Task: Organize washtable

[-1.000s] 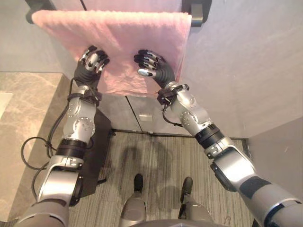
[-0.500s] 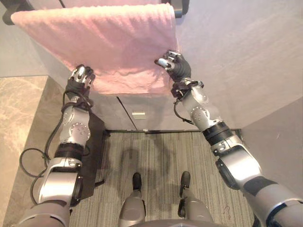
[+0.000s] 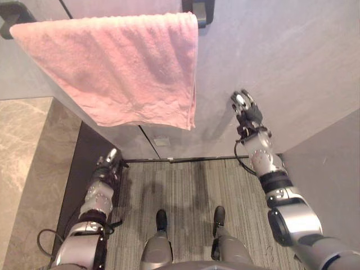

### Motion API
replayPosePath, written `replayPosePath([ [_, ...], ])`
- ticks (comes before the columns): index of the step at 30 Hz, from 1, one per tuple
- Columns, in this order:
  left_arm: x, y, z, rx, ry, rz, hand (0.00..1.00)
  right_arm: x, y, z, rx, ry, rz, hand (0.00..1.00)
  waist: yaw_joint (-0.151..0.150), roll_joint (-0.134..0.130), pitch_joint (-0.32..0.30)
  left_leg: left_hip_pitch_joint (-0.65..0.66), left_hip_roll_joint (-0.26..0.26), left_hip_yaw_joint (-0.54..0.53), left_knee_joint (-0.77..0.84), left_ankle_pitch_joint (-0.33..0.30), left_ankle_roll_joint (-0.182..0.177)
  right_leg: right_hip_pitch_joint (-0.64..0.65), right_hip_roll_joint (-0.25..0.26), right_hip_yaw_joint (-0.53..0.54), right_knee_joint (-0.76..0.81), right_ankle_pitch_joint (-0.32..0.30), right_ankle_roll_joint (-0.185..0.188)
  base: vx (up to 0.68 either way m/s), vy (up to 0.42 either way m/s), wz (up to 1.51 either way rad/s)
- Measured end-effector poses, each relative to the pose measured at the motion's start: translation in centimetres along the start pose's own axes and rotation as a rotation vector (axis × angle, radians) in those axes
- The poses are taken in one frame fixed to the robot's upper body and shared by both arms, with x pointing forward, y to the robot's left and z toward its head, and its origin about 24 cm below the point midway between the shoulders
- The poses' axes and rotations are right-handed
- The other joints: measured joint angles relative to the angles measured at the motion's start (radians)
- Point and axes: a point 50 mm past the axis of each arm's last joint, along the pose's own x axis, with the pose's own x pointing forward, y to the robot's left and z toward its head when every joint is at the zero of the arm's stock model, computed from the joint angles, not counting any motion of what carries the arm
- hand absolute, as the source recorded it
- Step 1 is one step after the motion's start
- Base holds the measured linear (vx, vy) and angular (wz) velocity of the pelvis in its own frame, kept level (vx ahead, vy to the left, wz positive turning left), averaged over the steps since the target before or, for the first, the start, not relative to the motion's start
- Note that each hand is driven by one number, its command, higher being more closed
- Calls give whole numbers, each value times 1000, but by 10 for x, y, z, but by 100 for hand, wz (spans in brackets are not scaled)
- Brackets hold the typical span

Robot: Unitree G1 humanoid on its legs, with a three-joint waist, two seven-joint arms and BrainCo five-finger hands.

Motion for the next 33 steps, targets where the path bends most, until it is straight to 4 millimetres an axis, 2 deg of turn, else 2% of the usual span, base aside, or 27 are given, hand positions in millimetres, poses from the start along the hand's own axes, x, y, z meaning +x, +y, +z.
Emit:
replayPosePath([
  [2, -5, 9, -15, 37, 46, 21, 0, -8, -21, -17, -21, 56, -69, 0, 1, 0, 0, 1, 0, 0, 0, -4, -2, 0, 0, 0, 0, -2, 0, 0, 0, 0],
  [4, -14, 21, -38, 79, 112, 46, 0, -27, -50, -38, -60, 119, -152, 0, 0, 0, 0, 9, 0, 0, 1, -6, -1, 8, 0, -1, 0, -9, 3, 48, 2, 1],
  [5, -17, 25, -45, 94, 135, 52, 0, -33, -58, -42, -79, 136, -172, 0, 0, 0, 0, 13, 0, 0, 1, -7, 0, 12, -1, -2, 0, -10, 4, 70, 25, -1],
  [7, -30, 37, -71, 165, 215, 66, 0, -56, -90, -62, -163, 229, -247, 0, -8, 0, 0, 39, 0, 3, 1, -18, 1, 39, -6, -2, 1, -22, 8, 82, 28, -1],
  [9, -40, 44, -86, 233, 264, 59, 0, -77, -111, -74, -234, 294, -287, 0, -12, 0, 0, 55, -1, 4, 1, -26, 1, 55, -7, -3, 1, -30, 11, 82, 14, 0],
  [10, -49, 50, -100, 281, 307, 55, 0, -97, -129, -84, -324, 356, -314, 0, -17, 1, -3, 65, -1, 4, 1, -34, 1, 65, -7, -4, 1, -36, 14, 86, 15, 0],
  [13, -68, 60, -128, 326, 407, 66, 0, -140, -163, -106, -388, 493, -414, 0, -29, 1, -17, 79, -2, 8, 1, -45, 2, 76, -8, -3, 2, -44, 17, 101, 14, -3],
  [15, -84, 60, -151, 350, 487, 61, 0, -190, -193, -129, -388, 657, -556, 0, -38, 2, -19, 110, -2, 10, 1, -57, 0, 107, -7, 0, 6, -50, 15, 105, 11, -4],
  [16, -90, 62, -158, 349, 510, 66, 0, -206, -200, -134, -394, 707, -594, 0, -42, 2, -26, 116, -2, 11, 1, -61, -2, 113, -7, 0, 6, -52, 16, 101, 8, -3],
  [17, -99, 64, -169, 351, 551, 74, 0, -234, -211, -143, -368, 781, -679, 0, -48, 3, -43, 129, -2, 15, 1, -69, -2, 123, -6, 1, 7, -57, 19, 95, 14, -9],
  [18, -108, 68, -178, 373, 583, 88, 0, -259, -218, -150, -313, 825, -773, 0, -54, 5, -65, 141, -3, 24, 1, -77, -1, 131, -6, 6, 7, -60, 21, 93, 17, -13],
  [19, -112, 70, -181, 371, 590, 101, 0, -270, -221, -152, -287, 839, -818, 0, -57, 6, -74, 147, -3, 28, 1, -80, 0, 136, -6, 7, 7, -62, 22, 70, 22, -17],
  [20, -114, 71, -182, 379, 590, 125, 0, -290, -226, -155, -253, 867, -895, 0, -59, 7, -83, 165, -4, 34, 1, -85, 0, 148, -6, 12, 7, -65, 23, 32, 15, -13],
  [23, -123, 82, -188, 325, 611, 227, 0, -323, -230, -159, -207, 896, -1017, 0, -65, 8, -116, 178, -7, 47, 1, -95, 1, 155, -6, 24, 4, -76, 26, 2, 12, -12],
  [26, -130, 91, -190, 278, 616, 291, 0, -335, -225, -166, -136, 892, -1076, 0, -78, 4, -128, 197, -7, 54, 1, -102, 3, 170, -5, 30, 7, -78, 24, -13, 3, -6],
  [29, -133, 94, -191, 253, 619, 315, 0, -333, -223, -169, -71, 858, -1099, 0, -84, 5, -131, 200, -6, 57, 7, -111, 2, 177, -5, 31, 7, -83, 15, -66, -3, -4],
  [31, -133, 95, -191, 229, 617, 329, 0, -327, -222, -169, -74, 851, -1089, 0, -84, 7, -129, 190, -1, 54, 26, -117, 2, 181, -4, 29, 8, -83, 15, -17, -12, 1],
  [33, -132, 92, -191, 183, 606, 339, 0, -311, -219, -169, -109, 847, -1038, 0, -87, 13, -121, 156, 8, 38, 58, -118, -5, 150, 1, 24, 49, -97, 1, -51, -34, 10],
])
